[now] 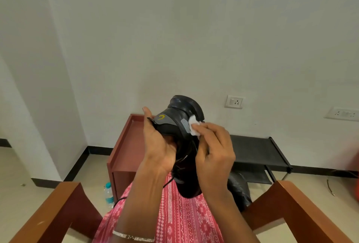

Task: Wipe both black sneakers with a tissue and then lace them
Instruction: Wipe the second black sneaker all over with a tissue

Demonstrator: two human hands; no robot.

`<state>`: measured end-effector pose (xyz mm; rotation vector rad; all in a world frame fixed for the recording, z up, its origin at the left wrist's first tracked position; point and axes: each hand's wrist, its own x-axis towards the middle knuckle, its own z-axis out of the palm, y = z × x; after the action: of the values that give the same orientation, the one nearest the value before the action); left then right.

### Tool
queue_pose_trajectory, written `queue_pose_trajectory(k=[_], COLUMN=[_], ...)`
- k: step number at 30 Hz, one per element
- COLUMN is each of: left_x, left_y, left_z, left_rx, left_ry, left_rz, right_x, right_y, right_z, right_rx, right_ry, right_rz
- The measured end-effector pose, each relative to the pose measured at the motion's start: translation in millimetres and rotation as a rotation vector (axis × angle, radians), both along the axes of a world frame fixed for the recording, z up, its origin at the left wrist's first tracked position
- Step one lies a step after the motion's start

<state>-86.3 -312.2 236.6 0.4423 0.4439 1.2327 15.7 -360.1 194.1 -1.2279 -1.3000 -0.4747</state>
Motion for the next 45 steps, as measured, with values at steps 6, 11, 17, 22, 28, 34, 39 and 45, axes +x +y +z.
queue_pose_trajectory(k=[6, 11, 17, 22, 28, 34, 39, 45], left_x=[1, -4, 2, 7, -1, 5, 12, 9], left_y=[-5, -3, -5, -9, -5, -11, -19, -21], left_z=[-3, -3, -1, -8, -6, -5, -7, -4], left_rx=[0.087, 0.05, 0.051, 0.101, 0.084, 0.132, 0.255, 0.305], left_ry=[-0.01, 0.002, 0.018, -0.01, 0.083, 0.103, 0.225, 0.278], left_rz=[-0.002, 0.065, -0.003, -0.036, 0.006, -0.046, 0.02, 0.016], right_x=[-19, -19, -18, -36, -33, -32, -23, -22], right_y=[8, -14, -14, -7, -26, -13, 3, -11], right_z=[39, 7, 14, 40, -1, 28, 83, 81], right_rx=[-0.102, -0.097, -0.073, -0.063, -0.003, -0.052, -0.476, -0.39], right_ry=[-0.14, -0.024, 0.05, -0.07, -0.088, -0.108, -0.284, -0.231], right_rz=[0.051, 0.13, 0.101, 0.106, 0.118, 0.114, 0.188, 0.239])
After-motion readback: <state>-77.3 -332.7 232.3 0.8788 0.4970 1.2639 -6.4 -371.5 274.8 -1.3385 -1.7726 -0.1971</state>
